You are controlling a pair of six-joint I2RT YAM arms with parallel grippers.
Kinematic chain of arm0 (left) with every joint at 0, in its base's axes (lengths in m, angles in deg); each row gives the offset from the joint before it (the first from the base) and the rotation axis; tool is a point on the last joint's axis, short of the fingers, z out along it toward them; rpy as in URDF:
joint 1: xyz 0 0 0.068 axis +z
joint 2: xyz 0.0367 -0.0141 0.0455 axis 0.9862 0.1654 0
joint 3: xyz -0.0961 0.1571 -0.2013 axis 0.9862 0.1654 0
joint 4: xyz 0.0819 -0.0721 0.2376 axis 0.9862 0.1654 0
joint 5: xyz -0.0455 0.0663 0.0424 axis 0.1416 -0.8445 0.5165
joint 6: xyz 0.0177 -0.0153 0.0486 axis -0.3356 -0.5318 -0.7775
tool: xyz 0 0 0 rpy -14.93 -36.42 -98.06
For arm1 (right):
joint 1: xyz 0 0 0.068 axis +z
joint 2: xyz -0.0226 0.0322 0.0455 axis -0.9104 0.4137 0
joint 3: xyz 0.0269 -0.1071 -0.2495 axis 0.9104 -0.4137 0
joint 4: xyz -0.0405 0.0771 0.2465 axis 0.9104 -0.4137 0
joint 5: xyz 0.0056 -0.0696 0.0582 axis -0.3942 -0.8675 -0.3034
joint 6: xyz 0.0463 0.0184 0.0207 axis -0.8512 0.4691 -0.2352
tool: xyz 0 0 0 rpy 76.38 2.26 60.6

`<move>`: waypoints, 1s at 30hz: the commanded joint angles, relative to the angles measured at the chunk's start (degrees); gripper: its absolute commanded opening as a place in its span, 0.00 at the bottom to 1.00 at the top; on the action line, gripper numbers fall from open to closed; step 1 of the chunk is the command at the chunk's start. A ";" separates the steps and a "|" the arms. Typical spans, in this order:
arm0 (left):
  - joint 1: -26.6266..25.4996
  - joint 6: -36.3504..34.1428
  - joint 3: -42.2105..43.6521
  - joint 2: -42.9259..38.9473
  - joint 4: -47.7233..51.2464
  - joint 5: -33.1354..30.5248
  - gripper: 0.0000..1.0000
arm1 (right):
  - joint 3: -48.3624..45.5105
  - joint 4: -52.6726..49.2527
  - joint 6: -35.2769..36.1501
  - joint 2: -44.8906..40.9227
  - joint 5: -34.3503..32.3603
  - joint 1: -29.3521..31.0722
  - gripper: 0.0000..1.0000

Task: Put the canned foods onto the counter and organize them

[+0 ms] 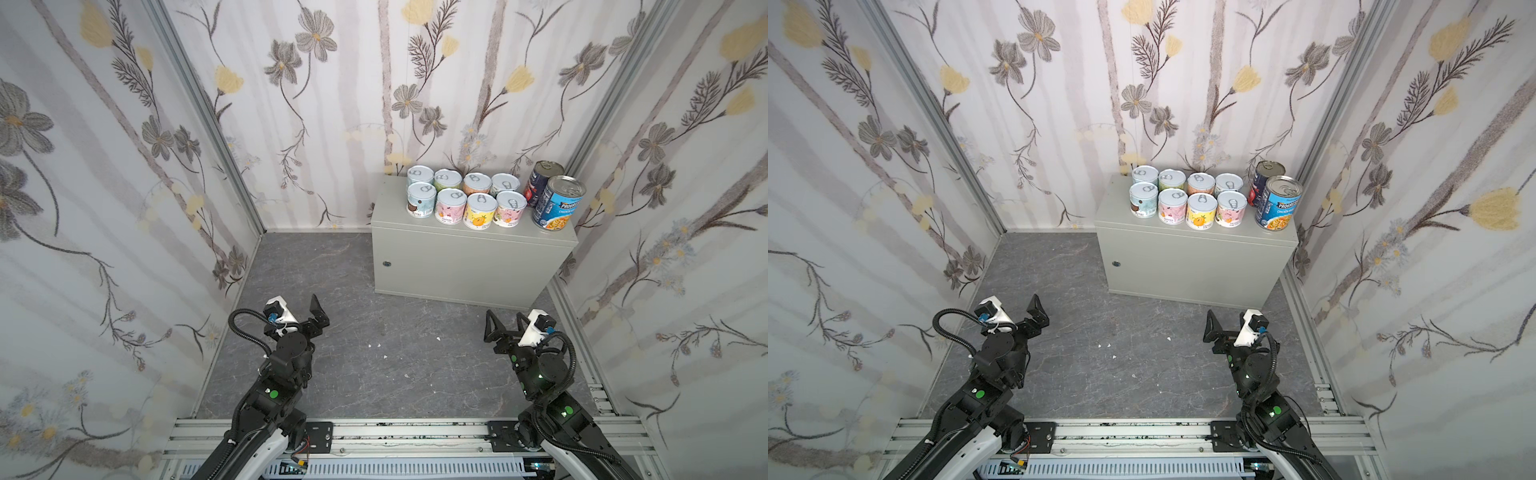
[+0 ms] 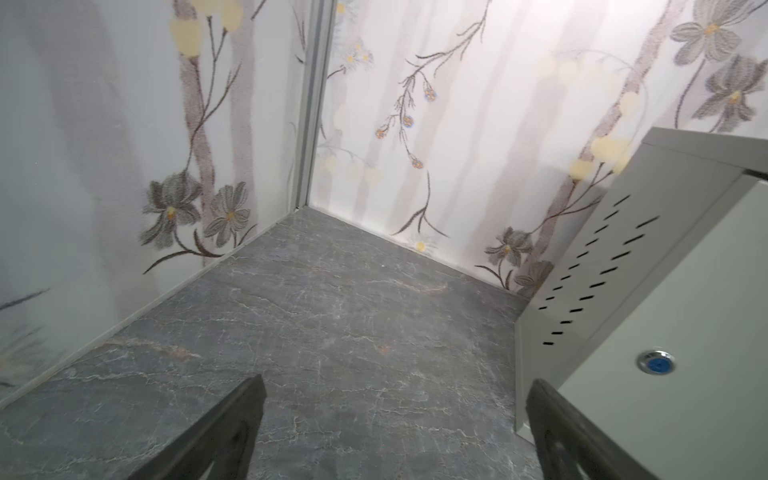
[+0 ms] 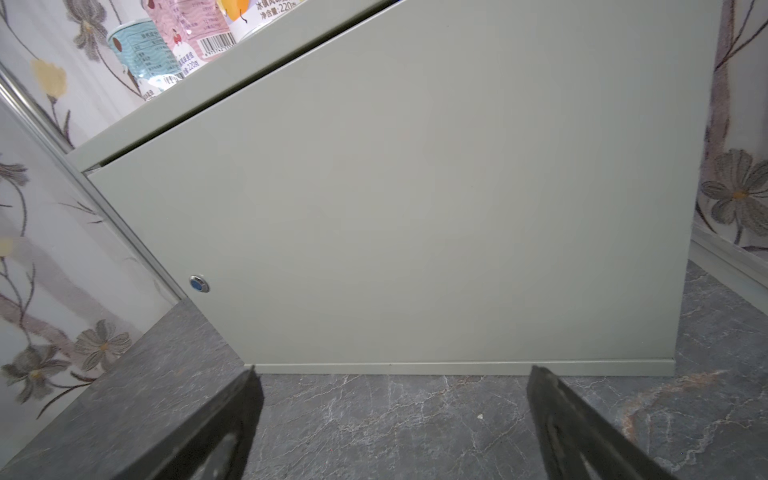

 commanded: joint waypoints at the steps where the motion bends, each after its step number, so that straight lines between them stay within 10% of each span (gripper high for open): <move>1: 1.55 0.54 1.98 3.44 -10.51 -7.60 1.00 | -2.62 11.19 1.79 1.90 -4.68 -0.11 1.00; 15: 13.83 -11.93 -7.28 42.97 -31.68 11.05 1.00 | 1.00 40.22 9.76 33.48 -14.43 -10.60 1.00; 30: 20.20 -16.15 -9.73 56.06 -39.56 24.14 1.00 | 2.03 61.78 21.14 55.24 -16.48 -17.06 1.00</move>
